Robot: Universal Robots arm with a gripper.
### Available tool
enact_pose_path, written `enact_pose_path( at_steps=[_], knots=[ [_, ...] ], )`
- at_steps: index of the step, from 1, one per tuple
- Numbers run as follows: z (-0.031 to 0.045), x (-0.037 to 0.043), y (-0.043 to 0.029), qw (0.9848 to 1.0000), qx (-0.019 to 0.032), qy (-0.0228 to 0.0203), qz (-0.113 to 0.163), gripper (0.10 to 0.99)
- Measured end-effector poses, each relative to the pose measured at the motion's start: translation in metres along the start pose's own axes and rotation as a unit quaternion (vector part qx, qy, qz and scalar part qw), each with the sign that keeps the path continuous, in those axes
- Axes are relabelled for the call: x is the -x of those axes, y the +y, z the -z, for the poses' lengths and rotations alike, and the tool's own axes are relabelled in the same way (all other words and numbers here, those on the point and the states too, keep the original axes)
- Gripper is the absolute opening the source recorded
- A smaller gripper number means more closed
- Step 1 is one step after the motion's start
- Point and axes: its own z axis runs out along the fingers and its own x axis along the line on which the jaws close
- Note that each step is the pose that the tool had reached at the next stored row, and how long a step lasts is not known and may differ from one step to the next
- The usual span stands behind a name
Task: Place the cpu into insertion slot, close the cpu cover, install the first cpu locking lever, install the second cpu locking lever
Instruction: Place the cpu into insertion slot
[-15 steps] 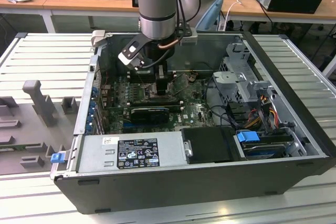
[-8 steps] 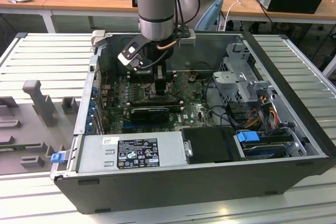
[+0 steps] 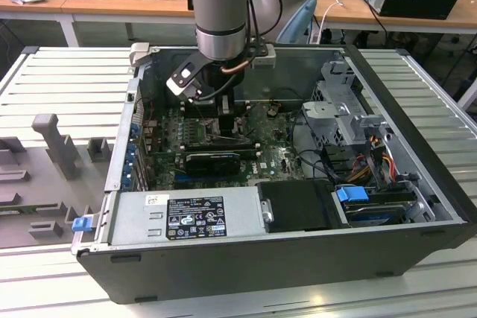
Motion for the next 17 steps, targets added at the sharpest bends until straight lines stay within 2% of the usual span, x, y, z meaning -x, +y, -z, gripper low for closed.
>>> enact_pose_path(
  at_steps=[9, 17],
  knots=[
    [-0.0096, -0.0044, -0.0011, 1.0000, -0.0006, 0.0001, 0.000, 0.525],
    [-0.0113, -0.0046, -0.0012, 1.0000, -0.0008, 0.0000, 0.000, 0.533]
  ],
)
